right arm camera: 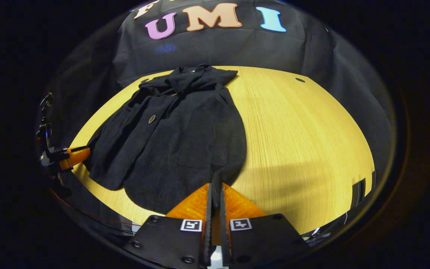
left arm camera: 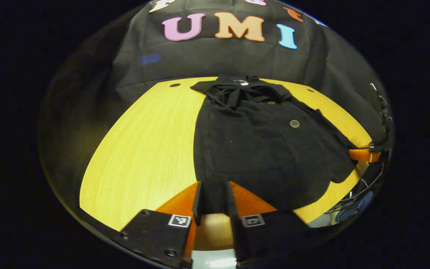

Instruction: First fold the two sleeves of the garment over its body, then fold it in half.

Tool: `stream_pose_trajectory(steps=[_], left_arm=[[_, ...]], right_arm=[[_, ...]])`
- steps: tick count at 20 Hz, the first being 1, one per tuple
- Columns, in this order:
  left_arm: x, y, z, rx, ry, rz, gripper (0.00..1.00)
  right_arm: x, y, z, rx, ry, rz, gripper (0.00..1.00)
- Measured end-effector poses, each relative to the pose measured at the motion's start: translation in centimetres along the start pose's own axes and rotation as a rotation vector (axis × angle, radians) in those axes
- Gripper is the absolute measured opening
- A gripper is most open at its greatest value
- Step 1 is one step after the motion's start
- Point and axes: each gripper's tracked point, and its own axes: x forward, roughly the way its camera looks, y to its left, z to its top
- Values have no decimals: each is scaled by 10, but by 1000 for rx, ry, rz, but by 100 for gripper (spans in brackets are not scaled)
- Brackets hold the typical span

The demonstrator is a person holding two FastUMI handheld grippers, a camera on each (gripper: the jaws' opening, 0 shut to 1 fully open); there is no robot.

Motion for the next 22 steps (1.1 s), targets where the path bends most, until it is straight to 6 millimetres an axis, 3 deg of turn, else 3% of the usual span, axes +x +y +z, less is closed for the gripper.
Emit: stream_pose_trajectory(steps=[1, 2, 3, 11, 14, 17, 22], left_arm=[[0, -1, 0, -16, 9, 8, 13], [-1, -2, -2, -31, 16, 15, 5], [-1, -3, 0, -45, 22, 21, 3], [-5, -4, 2, -174, 89, 55, 0], [-13, -8, 38, -227, 26, 61, 0], [-20, -17, 79, -210, -48, 40, 0], [-12, -27, 136, -211, -116, -9, 0]], right_arm=[[-3, 0, 0, 11, 6, 9, 13], [1, 2, 0, 32, 12, 36, 8], [-1, 1, 0, 52, 16, 57, 3], [0, 6, 11, 29, -10, 160, 3], [-13, 12, 28, 33, -49, 223, 3], [-26, 18, 63, 23, -112, 263, 3], [-38, 29, 117, 51, -190, 293, 3]])
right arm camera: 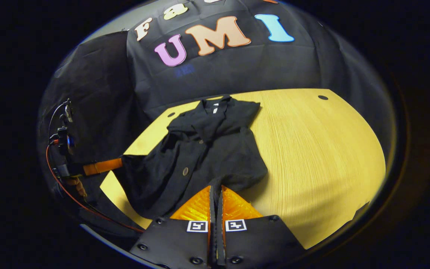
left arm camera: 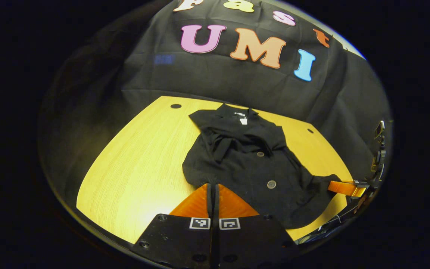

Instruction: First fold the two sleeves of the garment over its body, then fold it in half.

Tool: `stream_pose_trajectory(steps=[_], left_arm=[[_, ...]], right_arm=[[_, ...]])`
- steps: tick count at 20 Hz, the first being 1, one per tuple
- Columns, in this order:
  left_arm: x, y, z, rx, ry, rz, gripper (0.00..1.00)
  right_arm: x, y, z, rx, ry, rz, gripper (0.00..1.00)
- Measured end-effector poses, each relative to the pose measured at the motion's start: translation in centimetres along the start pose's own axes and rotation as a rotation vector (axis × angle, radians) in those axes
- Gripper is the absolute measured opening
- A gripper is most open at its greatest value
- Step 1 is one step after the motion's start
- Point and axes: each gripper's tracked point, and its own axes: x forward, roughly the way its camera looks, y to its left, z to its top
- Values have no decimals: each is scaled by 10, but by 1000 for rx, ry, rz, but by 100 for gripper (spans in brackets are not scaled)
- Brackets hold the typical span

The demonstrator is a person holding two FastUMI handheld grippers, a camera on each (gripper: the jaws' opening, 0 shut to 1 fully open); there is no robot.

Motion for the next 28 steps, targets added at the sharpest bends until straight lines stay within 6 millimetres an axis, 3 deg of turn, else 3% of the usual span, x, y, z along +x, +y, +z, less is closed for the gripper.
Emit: stream_pose_trajectory(steps=[13, 21, 26, 27, 28], left_arm=[[56, 4, 123, 47, -122, -32, 0], [102, 20, 169, 43, -138, -36, 0], [134, 37, 192, 73, -142, -25, 0], [141, 38, 198, 78, -153, -27, 0], [148, 39, 201, 81, -154, -31, 0]], right_arm=[[29, 8, 139, -18, -204, -12, 3], [63, 11, 203, -16, -262, -42, 3], [86, -1, 235, 14, -293, -85, 3], [90, -5, 240, 25, -298, -94, 7], [95, -9, 245, 36, -303, -104, 3]])
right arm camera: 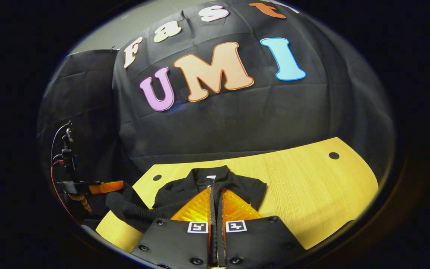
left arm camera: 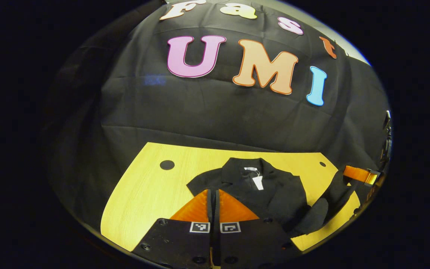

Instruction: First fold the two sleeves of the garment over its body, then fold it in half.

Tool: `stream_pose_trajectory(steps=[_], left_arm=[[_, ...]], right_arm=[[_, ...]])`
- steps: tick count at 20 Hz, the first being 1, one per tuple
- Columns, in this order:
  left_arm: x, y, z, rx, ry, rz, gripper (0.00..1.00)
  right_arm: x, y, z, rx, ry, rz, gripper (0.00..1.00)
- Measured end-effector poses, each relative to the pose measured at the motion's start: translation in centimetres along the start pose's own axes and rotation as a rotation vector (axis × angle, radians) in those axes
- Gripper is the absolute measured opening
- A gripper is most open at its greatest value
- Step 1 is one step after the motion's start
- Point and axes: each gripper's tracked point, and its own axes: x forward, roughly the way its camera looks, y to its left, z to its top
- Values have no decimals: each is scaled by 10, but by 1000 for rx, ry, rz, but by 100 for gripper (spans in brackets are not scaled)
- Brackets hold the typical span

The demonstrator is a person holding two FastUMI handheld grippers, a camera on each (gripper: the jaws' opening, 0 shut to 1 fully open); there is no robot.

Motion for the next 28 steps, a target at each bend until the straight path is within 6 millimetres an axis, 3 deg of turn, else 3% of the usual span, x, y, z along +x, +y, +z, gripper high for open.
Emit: stream_pose_trajectory(steps=[6, 8, 9, 11, 12, 14, 16, 18, 22, 24, 25, 28], left_arm=[[42, 12, 21, 46, -27, 11, 0], [49, 39, 35, 128, -77, 160, 0], [52, 50, 46, 167, -115, 224, 9], [43, 47, 71, 195, -201, 244, 99], [41, 38, 81, 189, -239, 224, 90], [27, 27, 93, 180, -290, 195, 98], [12, 18, 101, 173, -326, 172, 86], [-10, 11, 106, 164, -352, 167, 93], [-71, -4, 124, 174, -457, 188, 92], [-103, -15, 122, 183, -486, 190, 99], [-119, -23, 121, 189, -502, 189, 92], [-166, -34, 111, 200, -543, 222, 92]], right_arm=[[38, -20, 21, 23, -26, -88, 2], [47, -34, 21, 31, -17, -171, 2], [48, -40, 22, 30, -22, -215, 35], [44, -40, 33, -8, -79, -259, 100], [35, -33, 42, -35, -114, -269, 98], [20, -26, 54, -82, -175, -283, 98], [1, -19, 61, -95, -224, -282, 98], [-20, -10, 64, -88, -255, -265, 97], [-74, -3, 64, -97, -320, -237, 98], [-105, 0, 58, -98, -344, -224, 93], [-122, 1, 57, -110, -374, -222, 93], [-169, 6, 41, -141, -417, -210, 94]])
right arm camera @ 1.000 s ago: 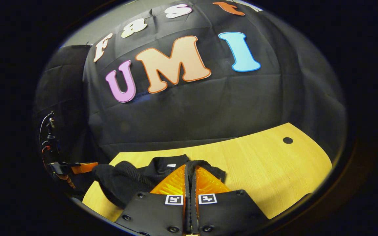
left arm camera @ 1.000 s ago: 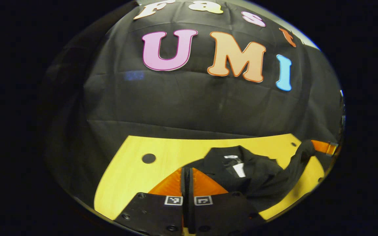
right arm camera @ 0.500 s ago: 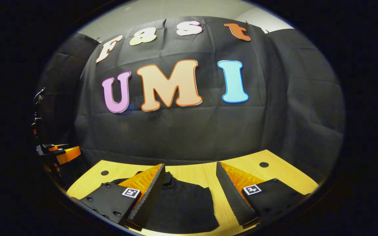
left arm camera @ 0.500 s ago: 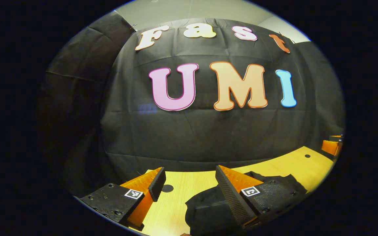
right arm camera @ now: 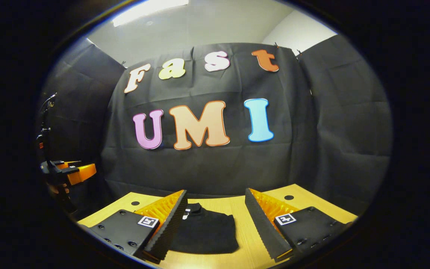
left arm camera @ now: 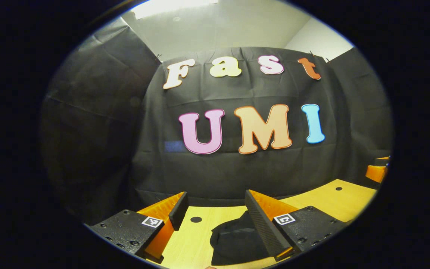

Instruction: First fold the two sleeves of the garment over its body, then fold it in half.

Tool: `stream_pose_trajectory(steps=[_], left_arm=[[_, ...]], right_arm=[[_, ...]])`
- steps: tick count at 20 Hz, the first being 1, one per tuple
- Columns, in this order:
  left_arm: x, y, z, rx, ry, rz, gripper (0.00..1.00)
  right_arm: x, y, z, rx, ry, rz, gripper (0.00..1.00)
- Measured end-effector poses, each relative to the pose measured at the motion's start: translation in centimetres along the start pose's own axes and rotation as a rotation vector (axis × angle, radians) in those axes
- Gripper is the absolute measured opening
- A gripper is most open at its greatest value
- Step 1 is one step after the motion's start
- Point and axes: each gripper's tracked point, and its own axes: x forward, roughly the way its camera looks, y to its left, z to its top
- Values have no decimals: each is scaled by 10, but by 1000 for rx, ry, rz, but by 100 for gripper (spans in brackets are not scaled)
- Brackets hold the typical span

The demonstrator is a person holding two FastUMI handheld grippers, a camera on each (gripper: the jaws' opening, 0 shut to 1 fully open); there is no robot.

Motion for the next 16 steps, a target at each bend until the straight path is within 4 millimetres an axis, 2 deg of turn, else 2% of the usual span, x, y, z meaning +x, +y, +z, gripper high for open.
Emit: stream_pose_trajectory(steps=[1, 2, 3, 5, 7, 8, 10, 13, 14, 16], left_arm=[[-15, 0, 5, 1, -7, 13, 98], [-31, -3, 9, 0, -16, 17, 92], [-45, -7, 12, -4, -23, 16, 92], [-64, -20, 13, -4, -26, -3, 92], [-81, -24, 14, 3, -26, -15, 92], [-89, -25, 19, 4, -33, -17, 92], [-102, -27, 28, 4, -53, -24, 92], [-115, -30, 33, 4, -63, -30, 92], [-119, -30, 33, 6, -65, -31, 92], [-124, -29, 36, 10, -68, -31, 92]], right_arm=[[-16, 0, -1, -5, -7, 7, 97], [-31, 0, -1, -7, -14, 14, 97], [-45, 0, -2, -8, -18, 19, 94], [-71, 2, -6, -1, -14, 31, 97], [-92, 6, -6, 5, -19, 45, 94], [-101, 6, -4, 4, -31, 47, 97], [-114, 8, 0, 2, -50, 56, 94], [-125, 10, 0, 8, -54, 67, 94], [-129, 10, 0, 10, -55, 69, 97], [-134, 9, 2, 8, -63, 68, 97]])
